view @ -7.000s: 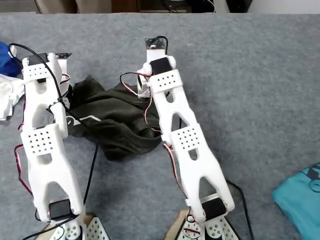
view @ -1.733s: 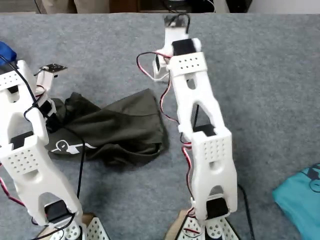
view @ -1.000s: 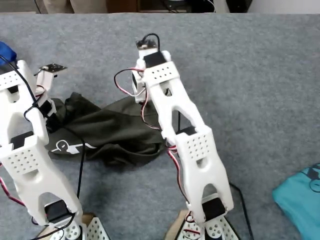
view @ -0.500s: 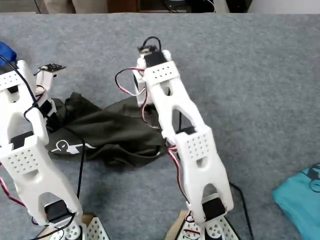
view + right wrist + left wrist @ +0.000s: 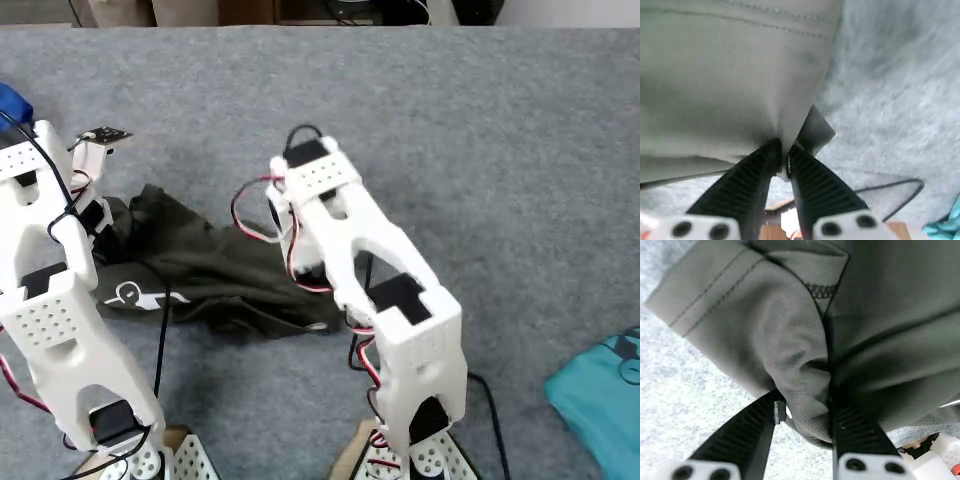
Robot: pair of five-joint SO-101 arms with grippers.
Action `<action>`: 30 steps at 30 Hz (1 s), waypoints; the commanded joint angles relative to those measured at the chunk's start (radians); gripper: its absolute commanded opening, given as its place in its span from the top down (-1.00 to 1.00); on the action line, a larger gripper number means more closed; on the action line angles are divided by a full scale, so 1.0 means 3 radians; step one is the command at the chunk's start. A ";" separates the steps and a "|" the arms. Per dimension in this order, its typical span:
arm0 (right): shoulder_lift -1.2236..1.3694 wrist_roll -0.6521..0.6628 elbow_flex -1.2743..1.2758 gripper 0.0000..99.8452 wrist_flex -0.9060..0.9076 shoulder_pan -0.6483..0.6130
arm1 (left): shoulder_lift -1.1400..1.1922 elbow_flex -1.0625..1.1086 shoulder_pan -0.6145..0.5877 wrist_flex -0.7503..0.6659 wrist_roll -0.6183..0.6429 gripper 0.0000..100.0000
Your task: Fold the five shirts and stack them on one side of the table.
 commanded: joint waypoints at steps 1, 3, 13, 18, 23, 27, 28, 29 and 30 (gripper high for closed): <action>-0.0258 -0.0046 0.0330 0.99 -0.0082 -0.0090 | -0.0197 -0.0113 -0.0020 0.0041 0.0015 0.71; -0.0233 -0.0026 0.0442 0.99 -0.0087 -0.0171 | -0.0197 -0.0113 -0.0020 0.0041 0.0015 0.71; -0.0284 -0.0056 -0.0033 0.69 0.0220 -0.0222 | -0.0197 -0.0113 -0.0020 0.0041 0.0015 0.71; -0.0621 0.0046 -0.0059 0.51 0.0205 -0.0253 | -0.0197 -0.0113 -0.0020 0.0041 0.0015 0.71; -0.0913 0.0026 -0.0238 0.51 0.0205 -0.0212 | -0.0197 -0.0143 -0.0020 0.0041 0.0015 0.71; -0.0852 0.0020 -0.0575 0.53 -0.0005 -0.0105 | -0.0197 -0.0143 -0.0020 0.0041 0.0015 0.71; -0.0775 0.0020 -0.0621 0.56 -0.0107 -0.0064 | -0.0197 -0.0143 -0.0020 0.0041 0.0015 0.71; -0.0678 0.0020 -0.0652 0.59 -0.0220 -0.0018 | -0.0197 -0.0143 -0.0020 0.0041 0.0015 0.71; -0.0550 0.0020 -0.0678 0.62 -0.0307 0.0028 | -0.0197 -0.0143 -0.0020 0.0041 0.0015 0.71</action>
